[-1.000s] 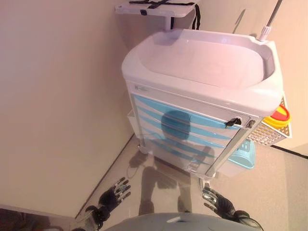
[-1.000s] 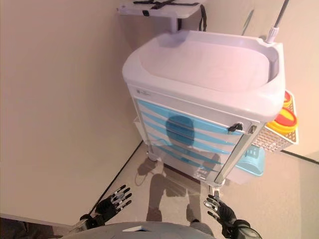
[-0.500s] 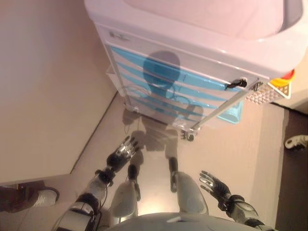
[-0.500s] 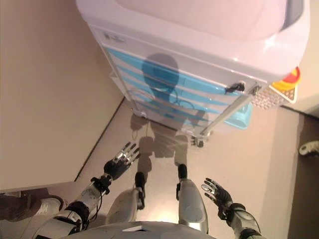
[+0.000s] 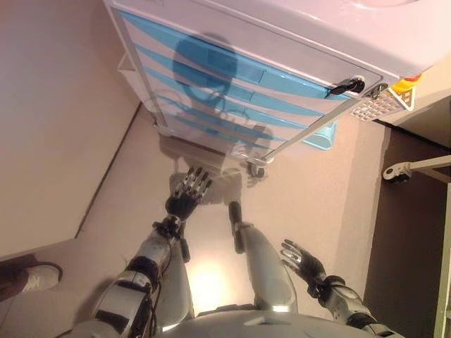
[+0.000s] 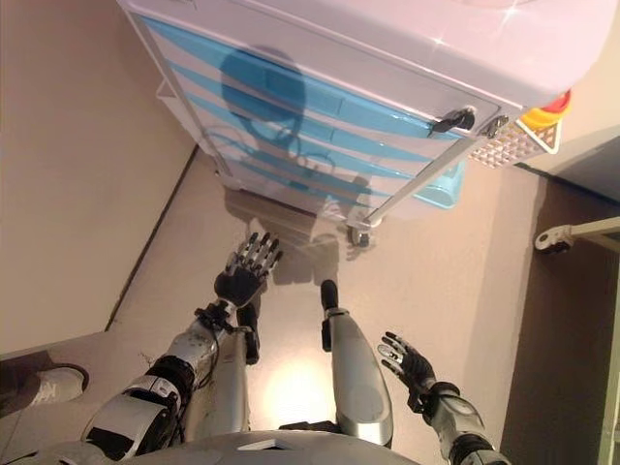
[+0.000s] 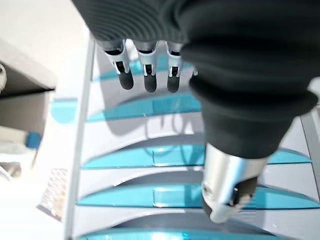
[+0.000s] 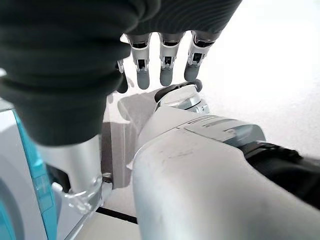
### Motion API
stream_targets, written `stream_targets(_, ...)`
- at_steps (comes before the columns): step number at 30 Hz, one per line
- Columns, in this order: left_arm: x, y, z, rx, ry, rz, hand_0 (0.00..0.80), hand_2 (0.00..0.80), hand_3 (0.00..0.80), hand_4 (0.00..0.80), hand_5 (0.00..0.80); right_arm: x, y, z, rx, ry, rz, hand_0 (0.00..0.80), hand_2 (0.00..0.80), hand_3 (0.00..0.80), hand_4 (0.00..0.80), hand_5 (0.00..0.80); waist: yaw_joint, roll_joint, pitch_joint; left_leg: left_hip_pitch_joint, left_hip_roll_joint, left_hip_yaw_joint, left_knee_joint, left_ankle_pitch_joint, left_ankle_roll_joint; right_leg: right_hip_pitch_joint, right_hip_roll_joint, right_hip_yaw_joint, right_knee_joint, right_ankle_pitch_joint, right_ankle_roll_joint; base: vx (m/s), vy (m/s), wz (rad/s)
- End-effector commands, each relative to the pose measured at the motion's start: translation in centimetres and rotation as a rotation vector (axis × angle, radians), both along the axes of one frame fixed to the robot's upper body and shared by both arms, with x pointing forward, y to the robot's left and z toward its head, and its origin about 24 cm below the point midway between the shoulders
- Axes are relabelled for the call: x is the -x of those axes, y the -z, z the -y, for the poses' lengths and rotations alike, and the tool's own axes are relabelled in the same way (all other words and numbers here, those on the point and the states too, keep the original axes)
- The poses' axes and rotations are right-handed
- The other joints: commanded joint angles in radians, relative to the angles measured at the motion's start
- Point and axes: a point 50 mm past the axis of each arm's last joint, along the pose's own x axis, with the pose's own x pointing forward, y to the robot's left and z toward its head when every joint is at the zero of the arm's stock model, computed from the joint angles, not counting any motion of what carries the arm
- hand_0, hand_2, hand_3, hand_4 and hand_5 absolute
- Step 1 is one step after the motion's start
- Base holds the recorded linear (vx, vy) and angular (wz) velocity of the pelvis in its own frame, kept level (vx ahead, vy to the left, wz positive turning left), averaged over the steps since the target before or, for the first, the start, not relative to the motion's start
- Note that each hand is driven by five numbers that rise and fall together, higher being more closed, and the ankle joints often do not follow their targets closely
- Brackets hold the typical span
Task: Open the drawer and pick up the medicine
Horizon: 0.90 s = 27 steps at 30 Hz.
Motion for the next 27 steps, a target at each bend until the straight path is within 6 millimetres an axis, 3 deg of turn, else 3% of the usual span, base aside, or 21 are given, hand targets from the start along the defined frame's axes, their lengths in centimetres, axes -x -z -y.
stream_targets(1, -1.2, -2.3, 1.2, 0.084, 0.017, 0.122, 0.000, 0.000, 0.000, 0.000, 0.000, 1.0, 0.1, -0.7, -0.022, -0.024, -0.005, 0.000, 0.000, 0.000, 0.000, 0.000, -0.009, -0.007, -0.030, -0.056, -0.032, 0.016, 0.067, -0.043, 0.057, -0.009, 0.017, 0.001, 0.016, 0.014, 0.046, 0.005, -0.068, 0.02)
stream_targets(4, -2.5, -4.2, 1.0, 0.110, 0.012, 0.185, 0.000, 0.000, 0.000, 0.000, 0.000, 1.3, 0.1, -0.8, -0.033, -0.026, -0.010, 0.000, 0.000, 0.000, 0.000, 0.000, -0.018, -0.021, -0.024, -0.073, -0.028, 0.012, 0.091, -0.053, 0.058, -0.019, 0.023, -0.001, 0.027, 0.014, 0.045, 0.032, -0.055, -0.03)
stream_targets(5, -2.9, -4.7, 0.8, 0.113, 0.011, 0.198, 0.000, 0.000, 0.000, 0.000, 0.000, 1.5, 0.2, -0.8, -0.037, -0.024, -0.016, 0.000, 0.000, 0.000, 0.000, 0.000, -0.018, -0.019, -0.021, -0.065, -0.024, 0.004, 0.107, -0.089, 0.054, -0.009, 0.029, -0.004, 0.038, -0.012, 0.050, 0.100, -0.054, -0.03)
stream_targets(18, -8.5, -14.1, 0.4, 0.121, 0.006, 0.385, 0.000, 0.000, 0.000, 0.000, 0.000, 2.7, 0.4, -1.5, -0.061, -0.049, -0.024, 0.000, 0.000, 0.000, 0.000, 0.000, -0.065, -0.055, -0.010, -0.148, -0.016, -0.006, 0.211, -0.139, 0.056, -0.062, 0.049, -0.009, 0.076, -0.012, 0.036, 0.005, -0.042, 0.00)
stream_targets(27, -9.9, -17.0, 1.2, 0.110, 0.028, 0.427, 0.000, 0.000, 0.000, 0.000, 0.000, 2.9, 0.4, -1.4, -0.056, -0.049, -0.013, 0.000, 0.000, 0.000, 0.000, 0.000, -0.090, -0.053, 0.001, -0.169, -0.016, -0.009, 0.235, -0.148, 0.051, -0.078, 0.056, -0.006, 0.092, -0.019, 0.021, -0.001, -0.004, 0.00)
